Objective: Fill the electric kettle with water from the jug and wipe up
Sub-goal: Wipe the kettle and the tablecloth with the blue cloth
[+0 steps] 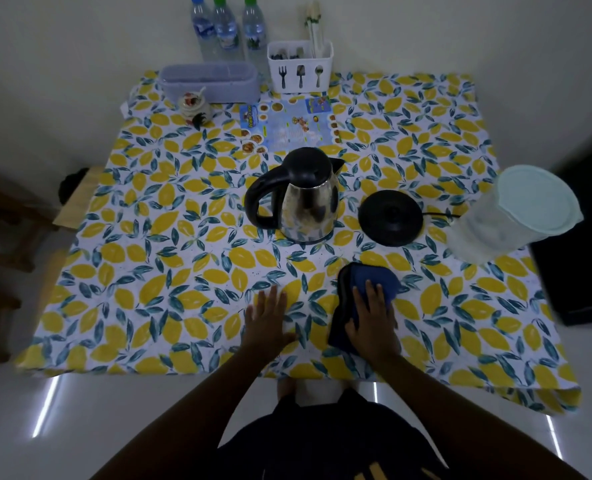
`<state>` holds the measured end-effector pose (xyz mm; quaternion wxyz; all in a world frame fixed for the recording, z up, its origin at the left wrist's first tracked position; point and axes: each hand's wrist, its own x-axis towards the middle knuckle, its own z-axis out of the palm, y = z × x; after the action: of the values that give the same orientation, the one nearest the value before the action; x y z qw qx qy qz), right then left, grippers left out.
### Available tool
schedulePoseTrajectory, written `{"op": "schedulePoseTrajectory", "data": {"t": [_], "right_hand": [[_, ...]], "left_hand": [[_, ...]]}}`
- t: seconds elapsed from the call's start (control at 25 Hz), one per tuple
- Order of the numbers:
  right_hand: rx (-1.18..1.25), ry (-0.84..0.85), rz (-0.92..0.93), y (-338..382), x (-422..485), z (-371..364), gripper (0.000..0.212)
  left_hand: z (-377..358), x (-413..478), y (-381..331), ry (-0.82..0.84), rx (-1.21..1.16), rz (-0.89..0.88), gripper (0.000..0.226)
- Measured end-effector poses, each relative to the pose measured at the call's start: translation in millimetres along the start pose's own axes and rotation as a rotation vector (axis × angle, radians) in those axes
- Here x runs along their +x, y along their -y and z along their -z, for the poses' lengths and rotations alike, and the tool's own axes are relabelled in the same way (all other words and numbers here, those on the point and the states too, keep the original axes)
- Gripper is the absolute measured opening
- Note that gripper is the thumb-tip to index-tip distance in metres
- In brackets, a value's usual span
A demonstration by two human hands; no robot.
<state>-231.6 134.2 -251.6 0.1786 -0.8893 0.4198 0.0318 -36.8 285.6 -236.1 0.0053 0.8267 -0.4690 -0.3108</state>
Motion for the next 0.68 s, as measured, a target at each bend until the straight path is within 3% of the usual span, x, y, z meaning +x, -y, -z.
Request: {"op": "schedulePoseTrajectory", "data": {"t": [0.08,0.24,0.48,0.68], "right_hand": [[-0.010,0.019,-0.003,12,23,6,0.069],[-0.053,0.062,0.033,46,48,7,0.071],[-0.109,0.148,0.181,120,43,-18,0.077],[-0.169,0.152,0.241,109,20,-19,0.066]], "left_hand": [[-6,-7,8,-0.001,0.005,0.092,0.105],[-1,-12,29,0.006,0.006,0.041,0.110],[-9,-32,54,-0.022,-0.033,0.127,0.119],[-9,-36,60,-0.006,-0.021,0.107,0.119]]}}
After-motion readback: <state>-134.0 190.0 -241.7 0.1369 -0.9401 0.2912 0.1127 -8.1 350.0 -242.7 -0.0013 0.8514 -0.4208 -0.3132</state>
